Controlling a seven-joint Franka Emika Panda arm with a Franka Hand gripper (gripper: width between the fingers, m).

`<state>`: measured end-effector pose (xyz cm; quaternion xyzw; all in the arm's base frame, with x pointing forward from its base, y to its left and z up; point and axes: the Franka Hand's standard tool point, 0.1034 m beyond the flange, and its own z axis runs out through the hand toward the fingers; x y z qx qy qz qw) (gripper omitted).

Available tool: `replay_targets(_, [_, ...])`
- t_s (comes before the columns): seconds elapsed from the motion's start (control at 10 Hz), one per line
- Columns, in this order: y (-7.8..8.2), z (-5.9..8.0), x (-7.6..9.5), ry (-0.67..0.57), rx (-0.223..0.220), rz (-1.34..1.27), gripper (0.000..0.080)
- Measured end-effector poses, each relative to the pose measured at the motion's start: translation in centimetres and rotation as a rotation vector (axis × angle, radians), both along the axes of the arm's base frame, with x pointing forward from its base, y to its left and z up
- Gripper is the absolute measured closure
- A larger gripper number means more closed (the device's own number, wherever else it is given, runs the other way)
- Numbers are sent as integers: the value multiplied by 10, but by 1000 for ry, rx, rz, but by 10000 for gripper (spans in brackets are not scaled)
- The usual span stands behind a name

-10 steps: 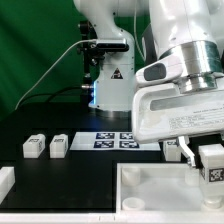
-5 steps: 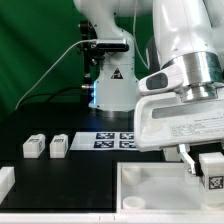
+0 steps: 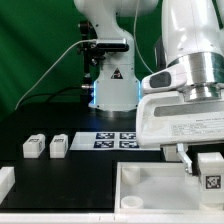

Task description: Assemble one leg

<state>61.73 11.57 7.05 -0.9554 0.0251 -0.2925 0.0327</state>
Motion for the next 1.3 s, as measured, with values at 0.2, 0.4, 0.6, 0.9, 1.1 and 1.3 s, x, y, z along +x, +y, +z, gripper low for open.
replay_targets(0.2, [0, 0, 0, 0, 0, 0, 194])
replay_targets(0.4, [0, 0, 0, 0, 0, 0, 162])
replay_targets(0.6, [0, 0, 0, 0, 0, 0, 151])
replay_targets(0.9, [0, 1, 0, 4, 3, -2, 151])
replay_targets(1.1, [5, 20, 1, 75, 36, -3, 151])
replay_targets(1.3, [-3, 25, 8, 118, 45, -11, 151])
